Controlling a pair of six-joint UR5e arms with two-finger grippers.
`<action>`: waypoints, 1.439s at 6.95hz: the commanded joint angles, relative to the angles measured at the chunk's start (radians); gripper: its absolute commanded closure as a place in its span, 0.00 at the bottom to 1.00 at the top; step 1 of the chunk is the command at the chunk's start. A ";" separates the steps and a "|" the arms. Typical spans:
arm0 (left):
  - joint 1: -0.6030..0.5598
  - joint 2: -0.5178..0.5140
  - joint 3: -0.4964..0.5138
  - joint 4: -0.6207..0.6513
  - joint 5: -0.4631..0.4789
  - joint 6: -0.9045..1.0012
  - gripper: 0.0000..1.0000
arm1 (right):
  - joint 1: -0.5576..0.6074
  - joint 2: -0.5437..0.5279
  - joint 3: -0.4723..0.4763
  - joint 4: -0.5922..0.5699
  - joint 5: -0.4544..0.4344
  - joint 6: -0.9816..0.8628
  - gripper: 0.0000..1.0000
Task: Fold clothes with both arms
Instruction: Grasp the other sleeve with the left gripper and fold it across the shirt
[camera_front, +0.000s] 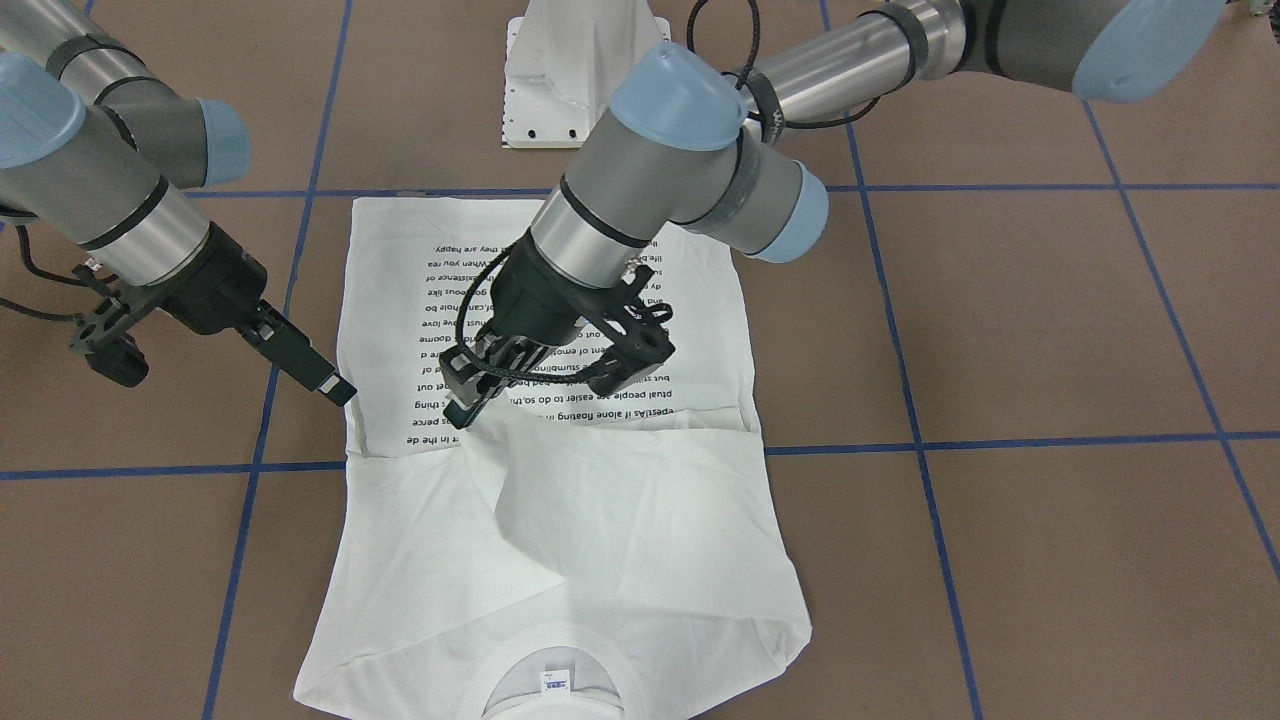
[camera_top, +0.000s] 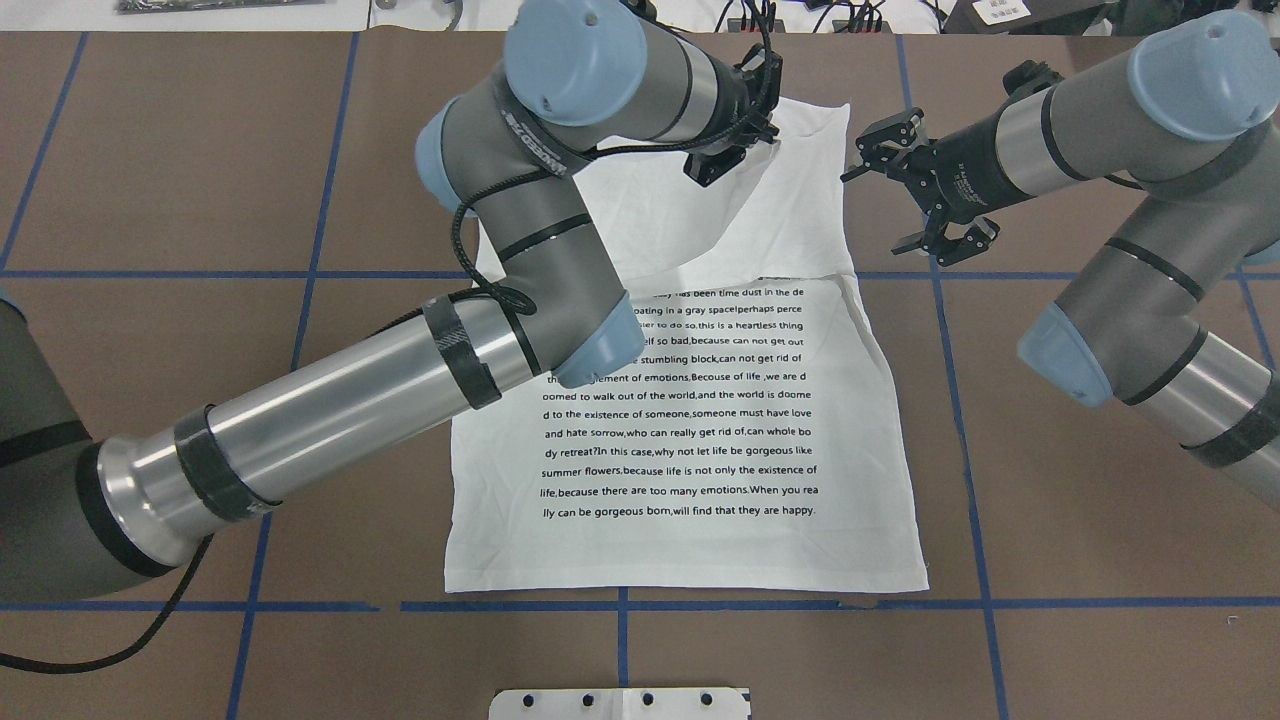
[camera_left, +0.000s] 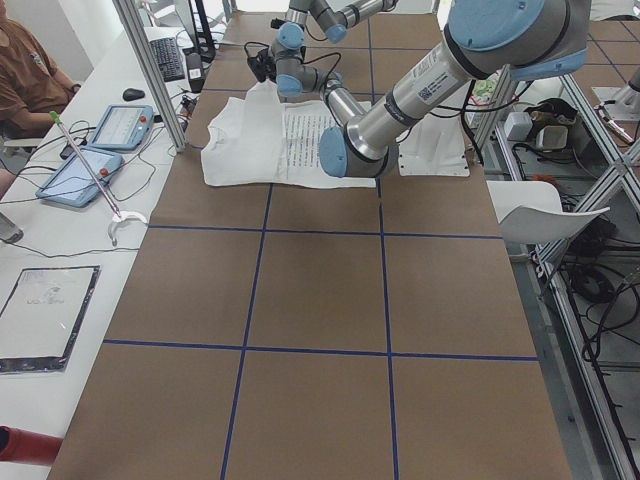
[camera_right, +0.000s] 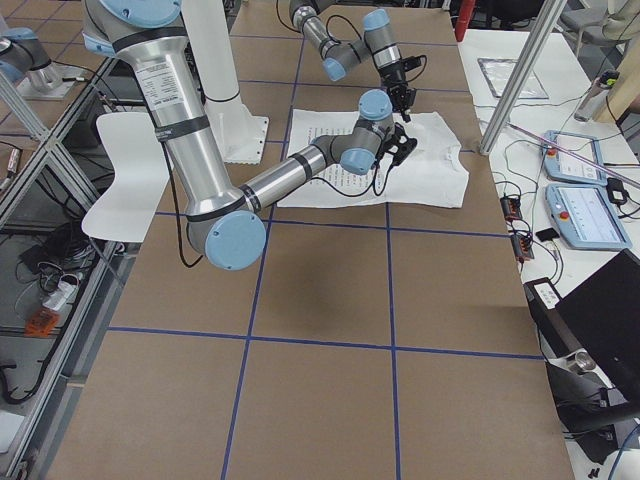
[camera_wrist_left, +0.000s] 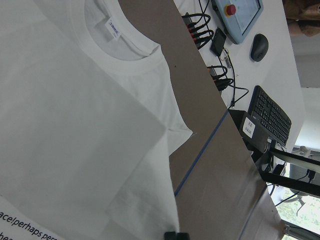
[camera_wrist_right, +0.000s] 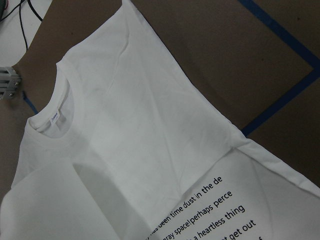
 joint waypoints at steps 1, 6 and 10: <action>0.068 -0.033 0.052 -0.007 0.061 0.005 1.00 | 0.022 -0.035 0.034 -0.001 0.030 -0.008 0.00; 0.126 -0.032 0.055 -0.008 0.086 0.008 1.00 | 0.133 -0.136 0.042 0.000 0.148 -0.118 0.00; 0.202 -0.078 0.179 -0.121 0.221 0.007 1.00 | 0.144 -0.178 0.027 -0.001 0.144 -0.195 0.00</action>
